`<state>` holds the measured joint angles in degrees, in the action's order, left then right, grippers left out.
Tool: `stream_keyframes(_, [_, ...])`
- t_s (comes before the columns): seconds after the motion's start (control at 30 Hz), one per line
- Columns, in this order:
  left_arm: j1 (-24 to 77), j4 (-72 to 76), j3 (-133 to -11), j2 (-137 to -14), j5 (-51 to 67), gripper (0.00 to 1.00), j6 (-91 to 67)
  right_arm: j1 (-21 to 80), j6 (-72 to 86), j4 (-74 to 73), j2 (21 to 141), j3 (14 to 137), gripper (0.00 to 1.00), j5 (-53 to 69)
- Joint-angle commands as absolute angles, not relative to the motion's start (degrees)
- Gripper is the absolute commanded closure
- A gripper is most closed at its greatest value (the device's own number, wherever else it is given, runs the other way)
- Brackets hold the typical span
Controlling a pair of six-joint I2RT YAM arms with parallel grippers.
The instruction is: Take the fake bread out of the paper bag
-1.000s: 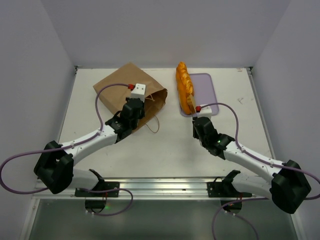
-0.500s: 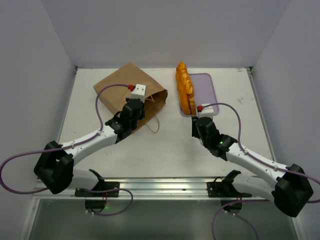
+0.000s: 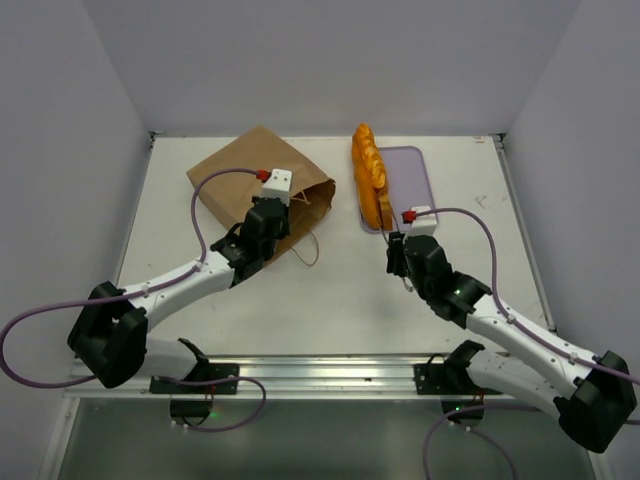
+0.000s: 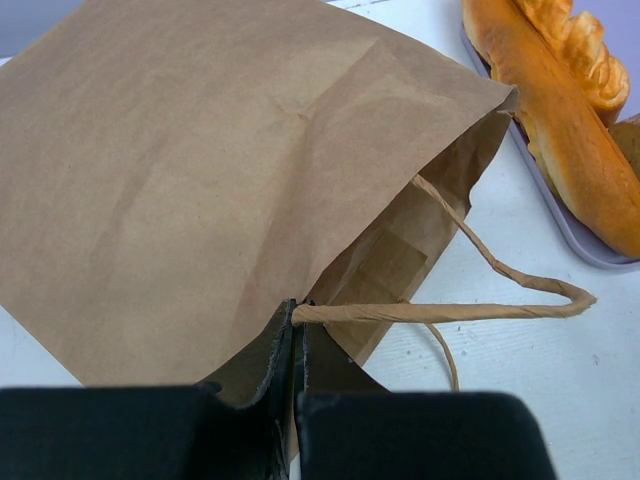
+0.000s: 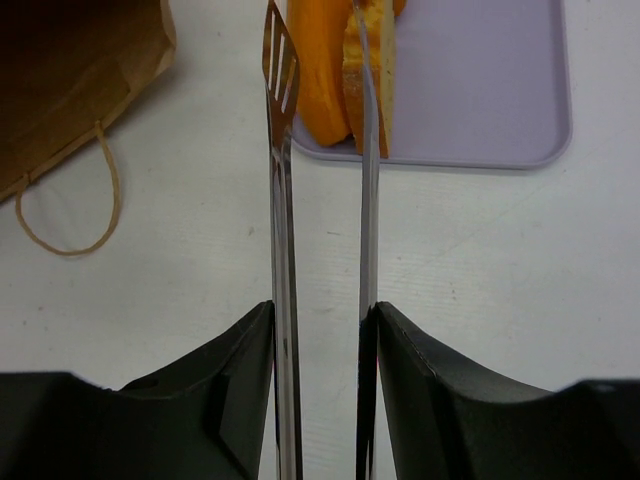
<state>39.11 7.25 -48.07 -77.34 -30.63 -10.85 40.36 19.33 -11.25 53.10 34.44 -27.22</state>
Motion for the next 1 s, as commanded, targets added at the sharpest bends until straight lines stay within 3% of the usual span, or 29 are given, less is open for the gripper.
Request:
stream_keyframes(0.0, [38.85, 10.37, -48.16, -75.94, -30.85, 1.0, -10.37, 40.17, 18.98, -12.21, 49.93, 37.27, 0.53, -24.88])
stream_keyframes(0.23, [38.85, 10.2, -48.43, -75.85, -30.76, 1.0, -10.37, 42.0, 21.53, -11.52, 47.64, 34.99, 0.53, -18.55])
stream_keyframes(0.37, [38.93, 9.76, -48.87, -75.85, -30.5, 1.0, -10.28, 48.15, 22.59, -9.06, 47.02, 32.79, 0.53, -23.45])
stream_keyframes(0.6, [38.94, 7.13, -50.45, -74.97, -31.81, 1.0, -10.2, 52.73, 25.93, -1.68, 48.78, 29.62, 0.53, -20.39])
stream_keyframes(0.97, [38.94, 2.11, -50.54, -70.23, -32.96, 1.0, -11.69, 58.09, 26.8, 17.64, 63.52, 30.58, 0.53, -17.76])
